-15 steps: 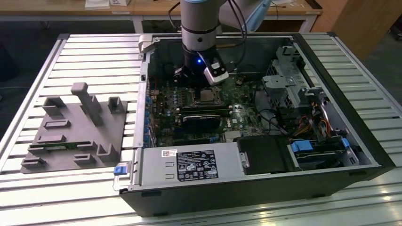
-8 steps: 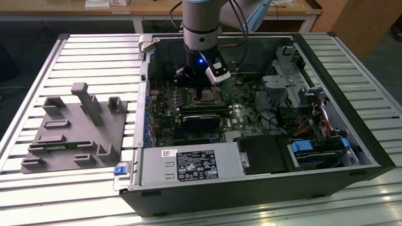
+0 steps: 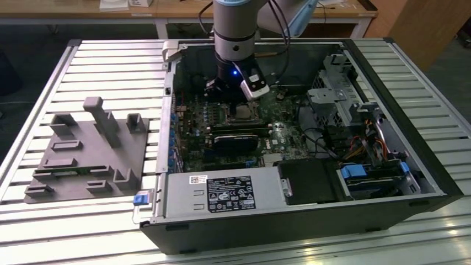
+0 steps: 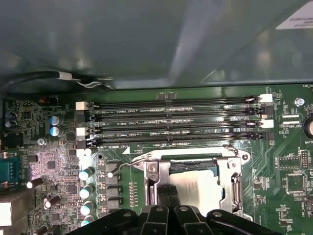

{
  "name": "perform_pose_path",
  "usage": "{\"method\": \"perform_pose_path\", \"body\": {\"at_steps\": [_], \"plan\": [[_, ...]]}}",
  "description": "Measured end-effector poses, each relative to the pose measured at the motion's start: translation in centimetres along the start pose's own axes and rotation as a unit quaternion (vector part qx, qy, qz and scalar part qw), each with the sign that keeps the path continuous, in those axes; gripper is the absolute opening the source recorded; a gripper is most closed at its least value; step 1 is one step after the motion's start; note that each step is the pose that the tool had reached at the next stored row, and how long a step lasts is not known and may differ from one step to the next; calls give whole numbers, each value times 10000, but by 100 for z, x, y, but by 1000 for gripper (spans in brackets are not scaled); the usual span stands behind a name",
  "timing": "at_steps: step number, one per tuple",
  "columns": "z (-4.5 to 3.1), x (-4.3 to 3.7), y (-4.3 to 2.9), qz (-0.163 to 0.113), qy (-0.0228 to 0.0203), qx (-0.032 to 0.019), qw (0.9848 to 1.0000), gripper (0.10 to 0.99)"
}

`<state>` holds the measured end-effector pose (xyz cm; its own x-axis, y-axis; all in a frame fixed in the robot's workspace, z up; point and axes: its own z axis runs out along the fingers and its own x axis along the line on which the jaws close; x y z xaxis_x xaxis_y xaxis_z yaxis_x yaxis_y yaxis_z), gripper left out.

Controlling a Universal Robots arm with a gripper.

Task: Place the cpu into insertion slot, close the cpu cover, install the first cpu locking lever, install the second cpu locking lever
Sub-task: 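Close the cpu cover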

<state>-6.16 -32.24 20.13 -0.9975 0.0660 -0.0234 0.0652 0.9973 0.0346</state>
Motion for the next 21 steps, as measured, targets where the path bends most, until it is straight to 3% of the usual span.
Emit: {"method": "perform_pose_path", "body": {"at_steps": [10, 21], "plan": [[2, 47, -3, 0, 0, -4, 10000, 106], [13, 3, -1, -3, 1, -4, 10000, 106]]}}
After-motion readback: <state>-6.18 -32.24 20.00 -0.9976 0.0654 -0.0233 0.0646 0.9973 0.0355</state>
